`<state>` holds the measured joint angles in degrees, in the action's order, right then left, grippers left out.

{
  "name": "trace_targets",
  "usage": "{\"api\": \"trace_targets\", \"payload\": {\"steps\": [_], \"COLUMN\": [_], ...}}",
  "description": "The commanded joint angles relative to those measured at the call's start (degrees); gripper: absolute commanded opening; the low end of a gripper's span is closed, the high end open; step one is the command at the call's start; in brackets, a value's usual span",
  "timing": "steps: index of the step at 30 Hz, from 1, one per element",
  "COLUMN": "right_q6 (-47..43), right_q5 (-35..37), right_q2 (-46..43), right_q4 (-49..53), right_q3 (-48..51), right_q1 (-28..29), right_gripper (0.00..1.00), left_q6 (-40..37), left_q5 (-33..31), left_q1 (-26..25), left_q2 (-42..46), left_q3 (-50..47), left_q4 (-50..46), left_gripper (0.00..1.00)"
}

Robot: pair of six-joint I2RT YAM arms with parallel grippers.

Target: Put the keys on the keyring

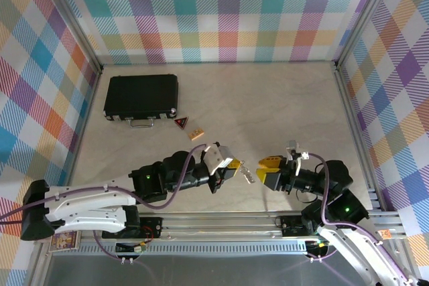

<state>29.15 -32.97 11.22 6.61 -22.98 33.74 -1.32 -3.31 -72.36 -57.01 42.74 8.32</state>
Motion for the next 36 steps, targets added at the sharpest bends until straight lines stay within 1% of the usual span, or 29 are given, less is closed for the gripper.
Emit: {"api": "trace_targets", "payload": {"steps": [1,7,9,12,18,25,30,36], "right_q6": [-1.2,-1.3,-1.5,-2.7,-6.1,-8.1,-8.5,-9.9], "right_q5": [-1.1,-3.1,-4.1,-5.6,-8.8,-11.6,-11.8,-12.2], "right_q2": [0.0,3.0,4.2,6.0,8.7,12.1,13.4,14.8], "right_q4": [-4.2,-8.8,-11.1,-12.8,-16.1,-19.0,-21.7,-22.6], "right_q3": [0.3,-0.4,-0.8,-1.6,-3.0,-4.2,-4.1,-4.5], "right_q1": [0.3,0.5,0.8,1.3,2.3,2.9,4.3,6.7], "right_gripper": [0.44,0.45,0.42,0.38,0.38,0.36,0.36,0.27], "left_q6": [0.4,1.6,1.7,1.9,4.2,4.2,4.1,4.5], "left_q5": [3.3,7.8,9.1,10.1,11.2,12.9,13.9,14.6], "left_q1": [-0.2,0.5,0.6,0.7,1.6,2.1,2.4,2.5], "left_q2": [3.2,5.5,5.5,5.5,4.5,4.7,5.1,4.5], "left_q3": [-2.6,-4.6,-4.7,-5.5,-7.8,-7.2,-6.8,-6.4], "left_q4": [10.0,14.3,14.8,16.9,24.0,23.7,22.8,22.9], "left_gripper": [0.0,0.0,0.0,0.0,0.0,0.0,0.0,0.0]}}
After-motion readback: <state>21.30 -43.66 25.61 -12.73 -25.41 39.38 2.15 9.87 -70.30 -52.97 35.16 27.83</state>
